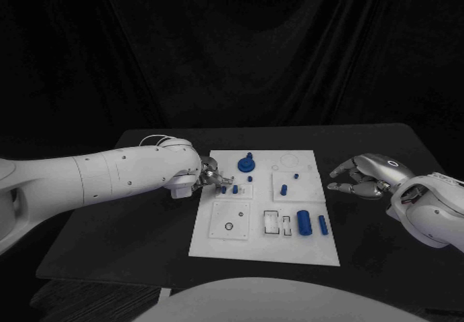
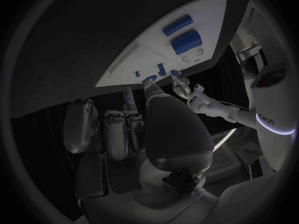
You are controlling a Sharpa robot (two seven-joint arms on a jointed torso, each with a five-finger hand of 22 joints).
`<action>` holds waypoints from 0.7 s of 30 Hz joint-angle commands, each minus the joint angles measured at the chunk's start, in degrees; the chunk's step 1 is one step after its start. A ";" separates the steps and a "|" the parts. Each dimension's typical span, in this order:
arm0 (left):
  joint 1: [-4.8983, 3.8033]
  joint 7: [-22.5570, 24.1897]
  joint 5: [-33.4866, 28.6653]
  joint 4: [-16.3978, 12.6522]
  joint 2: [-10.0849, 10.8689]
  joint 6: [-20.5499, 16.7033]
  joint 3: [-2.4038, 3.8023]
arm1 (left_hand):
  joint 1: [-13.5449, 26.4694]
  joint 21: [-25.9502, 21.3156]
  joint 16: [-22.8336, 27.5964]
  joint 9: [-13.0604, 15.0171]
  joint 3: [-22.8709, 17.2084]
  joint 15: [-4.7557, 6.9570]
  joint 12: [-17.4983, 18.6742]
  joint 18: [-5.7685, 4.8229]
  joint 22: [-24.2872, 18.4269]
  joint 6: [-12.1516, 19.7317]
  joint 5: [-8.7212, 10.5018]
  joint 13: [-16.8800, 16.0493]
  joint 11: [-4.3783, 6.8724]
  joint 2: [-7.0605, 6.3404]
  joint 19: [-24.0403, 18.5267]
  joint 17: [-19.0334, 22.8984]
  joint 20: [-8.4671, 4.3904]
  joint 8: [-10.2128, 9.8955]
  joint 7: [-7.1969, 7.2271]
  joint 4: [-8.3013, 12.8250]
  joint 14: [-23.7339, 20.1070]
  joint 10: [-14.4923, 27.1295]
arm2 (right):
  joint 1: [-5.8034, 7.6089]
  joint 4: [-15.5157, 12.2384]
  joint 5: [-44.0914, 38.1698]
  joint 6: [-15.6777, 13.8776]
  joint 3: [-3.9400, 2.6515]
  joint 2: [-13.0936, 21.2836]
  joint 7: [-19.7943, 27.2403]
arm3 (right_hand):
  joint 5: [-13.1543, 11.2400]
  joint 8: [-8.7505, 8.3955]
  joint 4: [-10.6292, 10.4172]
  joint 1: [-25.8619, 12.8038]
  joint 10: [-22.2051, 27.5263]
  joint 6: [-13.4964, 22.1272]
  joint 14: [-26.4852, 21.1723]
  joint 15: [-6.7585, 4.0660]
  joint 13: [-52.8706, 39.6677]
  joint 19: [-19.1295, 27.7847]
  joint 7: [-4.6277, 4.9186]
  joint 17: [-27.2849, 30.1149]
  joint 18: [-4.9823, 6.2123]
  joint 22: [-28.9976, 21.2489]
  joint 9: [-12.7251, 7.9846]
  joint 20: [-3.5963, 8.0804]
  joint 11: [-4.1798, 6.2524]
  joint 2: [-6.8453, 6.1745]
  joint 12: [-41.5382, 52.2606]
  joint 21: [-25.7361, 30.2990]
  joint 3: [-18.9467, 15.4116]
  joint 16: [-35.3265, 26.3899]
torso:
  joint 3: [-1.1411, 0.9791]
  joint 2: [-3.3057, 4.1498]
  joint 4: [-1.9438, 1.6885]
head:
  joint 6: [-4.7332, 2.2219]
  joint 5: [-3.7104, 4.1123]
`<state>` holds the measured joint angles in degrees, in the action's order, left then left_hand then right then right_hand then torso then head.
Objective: Assemble the parts on the task board
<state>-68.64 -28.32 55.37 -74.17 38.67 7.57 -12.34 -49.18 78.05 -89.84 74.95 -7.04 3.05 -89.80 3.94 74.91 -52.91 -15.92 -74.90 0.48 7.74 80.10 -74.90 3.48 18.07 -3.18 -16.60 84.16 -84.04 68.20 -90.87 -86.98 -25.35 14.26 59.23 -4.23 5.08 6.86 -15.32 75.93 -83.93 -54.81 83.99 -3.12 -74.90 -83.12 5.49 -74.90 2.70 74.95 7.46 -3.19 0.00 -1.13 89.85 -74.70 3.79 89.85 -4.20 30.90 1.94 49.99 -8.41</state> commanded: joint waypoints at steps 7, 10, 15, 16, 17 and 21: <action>0.08 2.69 -0.18 -0.46 0.24 -1.94 0.02 | -0.93 -0.35 -0.16 0.47 0.17 0.40 -0.20 -0.36 8.41 0.42 -2.61 -15.10 0.35 0.90 0.23 -15.10 -0.41 0.33 0.20 0.14 5.84 -5.96 | -0.14 0.04 -0.09 -0.30 -0.04 0.00 -1.00 | 0.21 -0.24 0.26 0.27 -6.07 -0.47 6.01 -0.05 -15.10 0.30 0.06 -15.10 0.75 10.48 0.07 -0.06 -0.27 0.37 0.15 0.15 -0.03 0.15 | 0.00 0.00 -0.02 | 0.01 0.01; 0.08 2.98 -0.18 -0.64 0.47 -2.94 0.03 | -1.23 -0.33 -0.16 0.51 0.09 0.42 -0.20 -0.37 8.44 0.41 -2.81 -15.10 0.37 0.89 0.26 -15.10 -0.42 0.36 0.23 0.25 5.84 -5.96 | -0.14 0.05 -0.09 -0.41 -0.04 0.00 -0.98 | 0.21 -0.24 0.26 0.27 -6.07 -0.47 6.01 -0.05 -15.10 0.30 0.06 -15.10 0.75 10.48 0.07 -0.06 -0.27 0.37 0.15 0.15 -0.03 0.15 | 0.01 -0.02 -0.06 | 0.01 -0.02; -0.08 4.43 -0.17 -2.04 1.88 -6.75 0.04 | -3.97 -0.06 -0.16 0.80 0.83 0.57 -0.20 -0.46 8.79 0.40 -0.13 -15.10 0.50 -1.21 0.65 -15.10 -0.55 0.68 0.34 0.74 5.84 -5.96 | -0.14 0.00 -0.09 -0.99 -0.04 0.15 -0.82 | 0.22 -0.27 0.21 0.22 -6.07 -0.47 6.01 -0.05 -15.10 0.29 0.07 -15.10 0.74 10.48 0.07 -0.06 -0.27 0.44 0.15 0.13 -0.03 0.15 | 0.02 -0.09 0.01 | 0.01 0.32; -0.29 5.10 -0.16 -2.47 2.30 -7.88 0.04 | -4.27 -0.01 -0.16 0.81 0.95 0.57 -0.20 -0.48 8.84 0.42 0.26 -15.10 0.51 -1.42 0.71 -15.10 -0.56 0.69 0.35 0.77 5.84 -5.96 | -0.14 -0.04 -0.09 -1.25 -0.04 0.22 -0.63 | 0.22 -0.29 0.14 0.12 -6.07 -0.46 6.01 -0.05 -15.10 0.29 0.08 -15.10 0.74 10.49 0.06 -0.06 -0.27 0.52 0.15 0.13 -0.05 0.15 | 0.01 -0.08 0.02 | 0.01 0.39; -0.57 5.74 -0.14 -2.78 2.59 -8.86 0.05 | -4.68 0.01 -0.16 0.81 1.11 0.59 -0.20 -0.49 8.88 0.46 0.79 -15.10 0.51 -1.64 0.76 -15.10 -0.58 0.70 0.35 0.78 5.84 -5.96 | -0.14 -0.08 -0.09 -1.52 -0.04 0.29 -0.44 | 0.22 -0.30 0.09 0.06 -6.07 -0.46 6.01 -0.05 -15.10 0.27 0.09 -15.10 0.73 10.50 0.06 -0.06 -0.28 0.55 0.15 0.10 -0.06 0.15 | 0.01 -0.08 0.04 | 0.01 0.40; -2.64 8.25 2.42 -4.33 3.84 -12.27 0.05 | -7.33 0.47 -0.16 0.50 1.87 0.58 -0.20 -0.64 9.28 1.06 2.55 -15.10 0.46 -2.95 1.25 -15.10 -0.59 0.24 0.24 1.46 5.84 -5.96 | -0.14 -0.50 -0.09 -3.18 -0.04 0.84 0.59 | 0.21 -0.32 -0.02 -0.09 -6.07 -0.50 6.01 -0.04 -15.10 0.20 0.09 -15.10 0.71 10.54 0.06 -0.06 -0.29 0.60 0.15 -0.02 -0.12 0.15 | -0.01 0.08 -0.13 | 0.01 0.62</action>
<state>-70.76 -24.24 55.75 -77.97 42.47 0.53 -12.46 -56.20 78.22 -89.85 74.94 -5.30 3.27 -89.80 3.94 74.91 -52.08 -13.44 -74.90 0.47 4.74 80.98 -74.90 2.90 18.42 -2.97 -15.10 83.94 -84.04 68.18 -91.13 -86.98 -26.16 14.26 59.91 -4.05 5.08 6.86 -15.32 75.93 -83.93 -54.81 83.99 -3.11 -74.95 -83.12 5.49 -74.90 2.69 74.93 7.46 -3.19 0.00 -1.13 89.85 -74.70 3.79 89.85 -4.19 30.86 1.92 49.99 -7.95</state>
